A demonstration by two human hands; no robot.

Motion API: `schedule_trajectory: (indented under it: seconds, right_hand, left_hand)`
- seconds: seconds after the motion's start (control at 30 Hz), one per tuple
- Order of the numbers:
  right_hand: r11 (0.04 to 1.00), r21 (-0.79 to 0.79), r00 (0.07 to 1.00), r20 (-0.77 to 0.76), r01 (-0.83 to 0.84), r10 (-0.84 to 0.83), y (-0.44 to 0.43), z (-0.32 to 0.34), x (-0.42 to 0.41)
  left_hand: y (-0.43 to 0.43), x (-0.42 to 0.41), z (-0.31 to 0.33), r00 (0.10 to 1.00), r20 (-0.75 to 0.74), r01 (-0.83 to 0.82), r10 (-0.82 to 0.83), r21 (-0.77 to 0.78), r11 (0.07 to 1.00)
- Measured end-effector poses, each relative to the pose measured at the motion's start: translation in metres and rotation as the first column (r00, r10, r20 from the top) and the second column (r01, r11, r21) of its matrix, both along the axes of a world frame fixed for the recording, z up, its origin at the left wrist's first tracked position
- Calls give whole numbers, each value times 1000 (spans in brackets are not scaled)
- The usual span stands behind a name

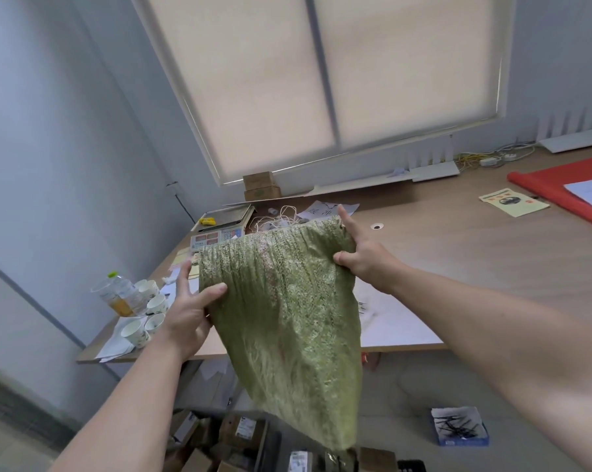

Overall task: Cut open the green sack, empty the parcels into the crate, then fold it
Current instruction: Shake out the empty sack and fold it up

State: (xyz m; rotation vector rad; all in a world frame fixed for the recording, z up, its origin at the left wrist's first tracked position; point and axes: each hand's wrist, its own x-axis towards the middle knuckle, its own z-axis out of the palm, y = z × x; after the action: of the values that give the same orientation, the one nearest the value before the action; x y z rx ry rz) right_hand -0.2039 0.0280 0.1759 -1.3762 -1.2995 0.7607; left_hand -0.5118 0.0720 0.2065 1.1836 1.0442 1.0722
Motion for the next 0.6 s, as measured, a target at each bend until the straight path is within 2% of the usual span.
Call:
schedule_trajectory:
  seconds: [0.1,0.2,0.23,0.37,0.5,0.6]
  right_hand:
    - [1000,19,998,-54,19,-18,2,0,1]
    - [998,17,972,-230,-54,57,0,3,0]
    - [996,11,969,-233,-87,87,-1,5,0]
    - [989,-20,989,36,-144,145,-7,10,-5]
    - [988,-43,935,320,-147,153,-6,5,-6]
    - [984,-143,900,407,-103,153,-6,4,-3]
  left_hand:
    - [3,-2,-2,999,-27,37,-38,-48,998]
    - [4,0,-4,999,-33,-24,21,-88,996]
    - [5,1,-5,998,-26,-53,51,-111,992]
    - [11,2,-5,991,-26,-135,132,-231,964]
    - [16,2,-2,984,-60,-176,166,-272,946]
    - [16,-3,1,982,-75,-187,173,-254,949]
